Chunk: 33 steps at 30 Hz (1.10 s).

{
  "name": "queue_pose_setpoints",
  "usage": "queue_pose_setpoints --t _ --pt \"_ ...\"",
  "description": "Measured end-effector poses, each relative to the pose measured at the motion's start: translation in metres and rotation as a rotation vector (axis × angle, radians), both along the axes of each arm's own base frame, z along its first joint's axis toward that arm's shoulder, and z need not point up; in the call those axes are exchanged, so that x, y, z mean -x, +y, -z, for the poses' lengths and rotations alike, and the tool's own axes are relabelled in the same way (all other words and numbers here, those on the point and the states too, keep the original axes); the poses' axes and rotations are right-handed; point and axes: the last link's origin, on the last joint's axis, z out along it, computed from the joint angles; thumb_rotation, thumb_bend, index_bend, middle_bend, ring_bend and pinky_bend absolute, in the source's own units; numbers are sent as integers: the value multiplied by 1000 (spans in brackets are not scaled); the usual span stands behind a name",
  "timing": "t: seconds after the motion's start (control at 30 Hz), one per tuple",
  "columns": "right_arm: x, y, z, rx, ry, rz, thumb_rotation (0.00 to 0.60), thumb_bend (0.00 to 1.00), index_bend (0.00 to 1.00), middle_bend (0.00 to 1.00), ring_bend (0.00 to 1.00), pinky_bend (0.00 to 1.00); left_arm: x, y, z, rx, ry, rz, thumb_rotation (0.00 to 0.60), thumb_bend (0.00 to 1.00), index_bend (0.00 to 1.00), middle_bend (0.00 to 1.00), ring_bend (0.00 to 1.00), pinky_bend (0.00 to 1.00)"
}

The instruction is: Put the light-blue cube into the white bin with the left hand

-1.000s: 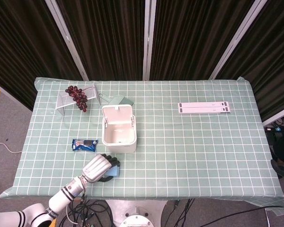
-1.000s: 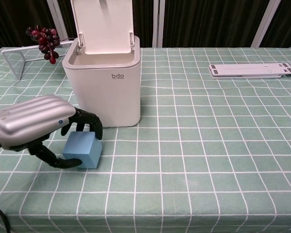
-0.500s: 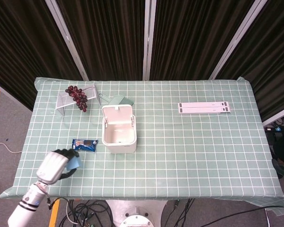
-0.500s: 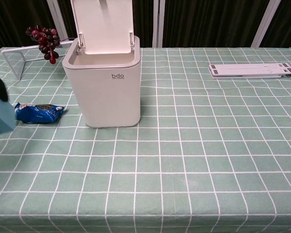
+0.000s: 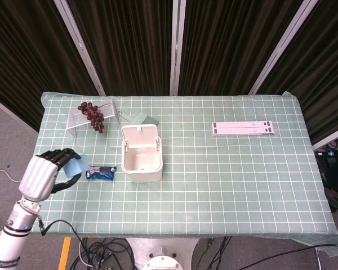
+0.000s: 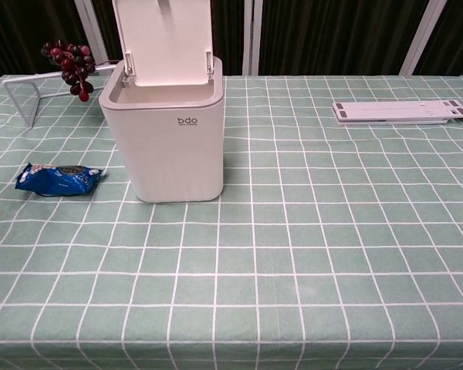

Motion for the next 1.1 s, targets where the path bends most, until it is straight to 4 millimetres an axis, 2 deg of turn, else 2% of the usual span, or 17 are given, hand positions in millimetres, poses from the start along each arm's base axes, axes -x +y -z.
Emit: queue_pose_setpoints --t 0.2,0.33,0.7,0.9,1.1 --pt "2 -1 -1 8 -7 8 600 177 0 0 0 0 -42 28 22 94 -54 146 600 357 457 538 545 639" --pt "6 -1 -1 3 -5 19 600 177 0 0 0 0 -63 43 36 154 -54 194 600 356 458 537 545 639" --pt "11 1 -5 14 -15 24 600 177 0 0 0 0 -111 66 71 263 -70 282 600 356 459 538 545 631" --pt "13 4 -8 23 -21 21 600 179 0 0 0 0 -122 89 93 279 -28 280 600 356 461 537 543 629" --pt "18 5 -11 26 -29 28 600 184 0 0 0 0 -122 107 105 256 16 258 600 350 454 506 515 632"
